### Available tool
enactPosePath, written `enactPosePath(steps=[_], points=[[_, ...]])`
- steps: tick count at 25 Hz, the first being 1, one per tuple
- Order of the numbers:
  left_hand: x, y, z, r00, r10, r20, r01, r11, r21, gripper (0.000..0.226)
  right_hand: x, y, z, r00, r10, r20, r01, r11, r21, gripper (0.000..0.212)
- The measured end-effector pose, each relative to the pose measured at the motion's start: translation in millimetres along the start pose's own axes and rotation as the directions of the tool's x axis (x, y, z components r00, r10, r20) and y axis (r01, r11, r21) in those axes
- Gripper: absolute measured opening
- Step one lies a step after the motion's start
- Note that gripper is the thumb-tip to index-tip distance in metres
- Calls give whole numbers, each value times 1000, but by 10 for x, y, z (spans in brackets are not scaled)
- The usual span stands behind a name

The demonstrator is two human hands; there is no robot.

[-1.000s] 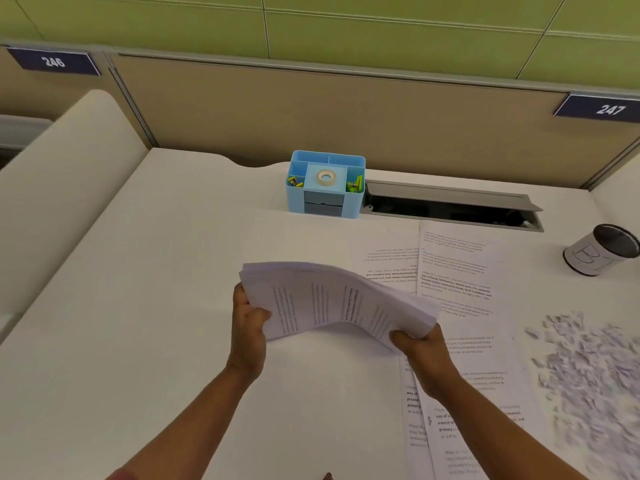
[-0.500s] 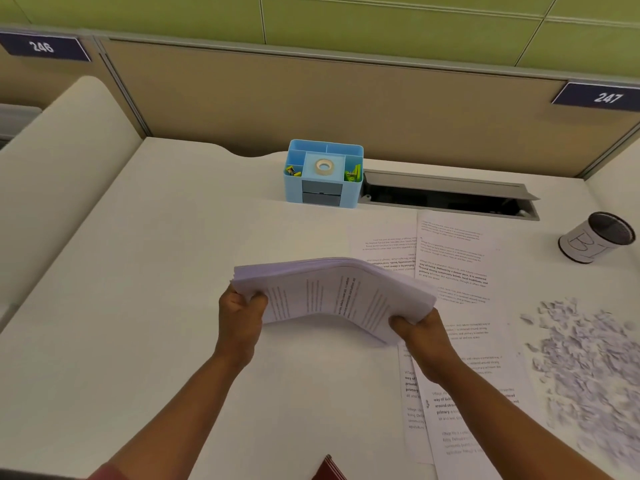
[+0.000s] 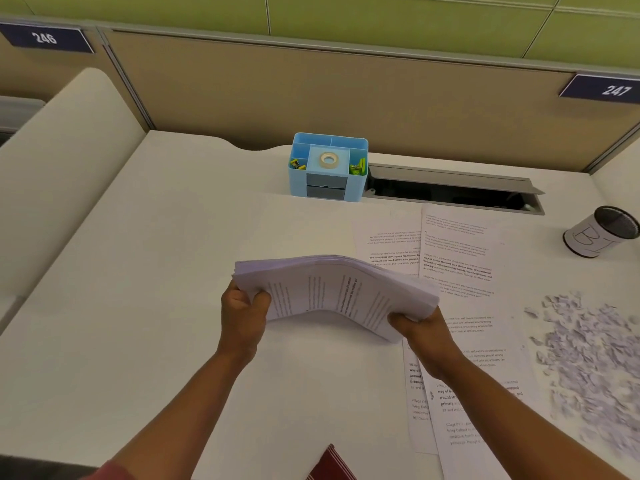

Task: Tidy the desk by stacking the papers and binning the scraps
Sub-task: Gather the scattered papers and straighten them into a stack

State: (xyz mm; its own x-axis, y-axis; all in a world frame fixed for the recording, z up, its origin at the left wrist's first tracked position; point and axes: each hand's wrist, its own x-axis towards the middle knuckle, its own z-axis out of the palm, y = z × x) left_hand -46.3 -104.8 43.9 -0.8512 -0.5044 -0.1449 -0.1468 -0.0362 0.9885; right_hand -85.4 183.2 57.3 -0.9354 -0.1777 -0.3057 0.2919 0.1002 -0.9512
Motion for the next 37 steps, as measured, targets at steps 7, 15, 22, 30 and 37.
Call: enactPosePath(steps=[7,15,22,30,37], points=[[12,-132,-57,1000,-21,7,21,999,33,29,8,72,-4,999,47,11,-47,999,6,51],[108,-243,-223,968,-145,203,119,984,134,33,28,133,-3,996,82,24,-82,997,0,44],[308,98,-288,925,-95,368,14,976,216,27,47,-177,-227,995,85,46,-80,993,-91,24],[423,499,-36,742,-245,624,183,970,163,37,-169,-347,-693,979,114,168,-138,981,138,46],[-146,382,706,701,-412,581,654,698,-294,54,-368,-37,-1006,967,223,-120,-156,899,410,36]])
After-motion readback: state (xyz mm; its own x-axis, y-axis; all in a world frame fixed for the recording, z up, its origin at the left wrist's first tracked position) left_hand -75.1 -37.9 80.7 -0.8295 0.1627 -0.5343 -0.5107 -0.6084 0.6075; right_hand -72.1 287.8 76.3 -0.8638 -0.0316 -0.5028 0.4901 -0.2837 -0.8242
